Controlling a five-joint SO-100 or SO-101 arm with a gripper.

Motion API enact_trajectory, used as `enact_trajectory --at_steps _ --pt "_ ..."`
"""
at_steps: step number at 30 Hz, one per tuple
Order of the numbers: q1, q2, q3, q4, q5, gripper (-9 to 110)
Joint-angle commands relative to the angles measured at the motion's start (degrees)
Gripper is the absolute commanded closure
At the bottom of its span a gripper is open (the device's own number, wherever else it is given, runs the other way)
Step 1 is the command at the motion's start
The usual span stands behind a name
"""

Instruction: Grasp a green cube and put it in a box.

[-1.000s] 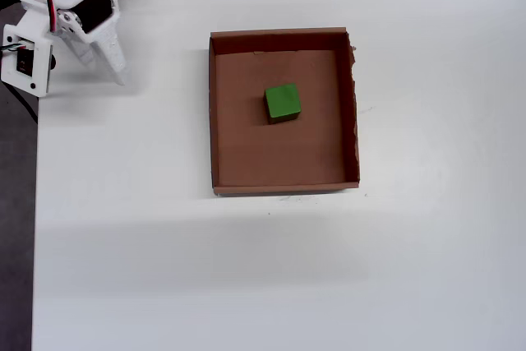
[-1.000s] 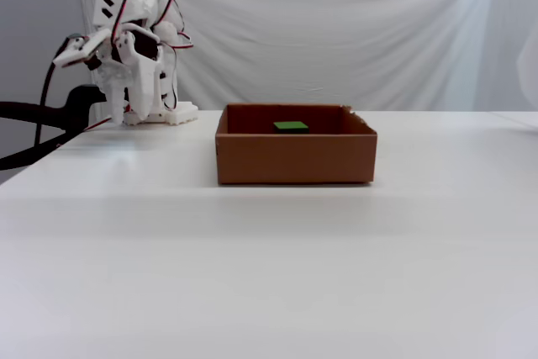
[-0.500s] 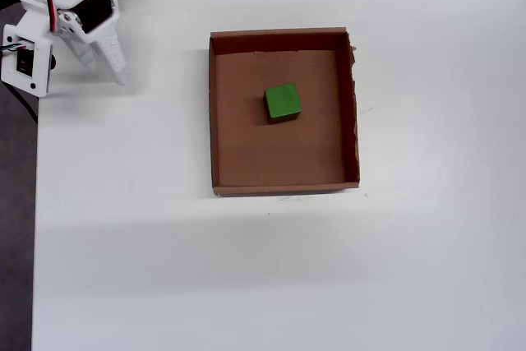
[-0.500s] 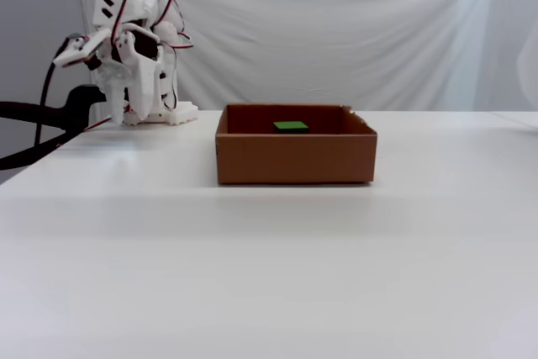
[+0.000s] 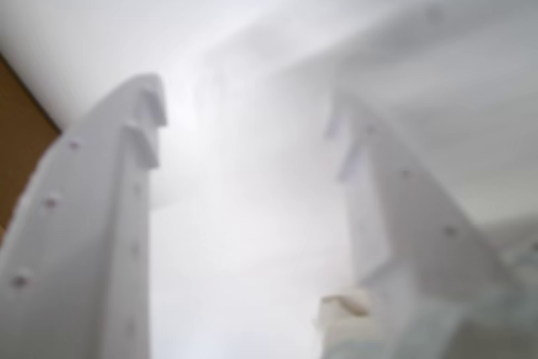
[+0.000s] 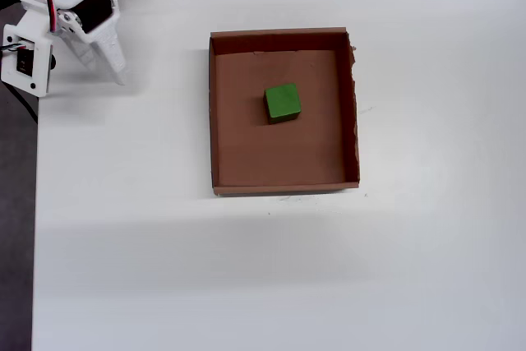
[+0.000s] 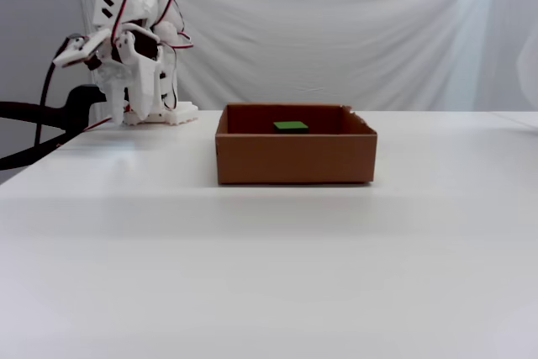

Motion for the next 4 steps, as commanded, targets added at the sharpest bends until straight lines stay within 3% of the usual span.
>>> enact_trajectory --at_steps 1,4 --pt "0.53 0.09 -0.26 0.79 0.44 80" --pt "0.53 0.09 -0.26 0.79 0.44 80"
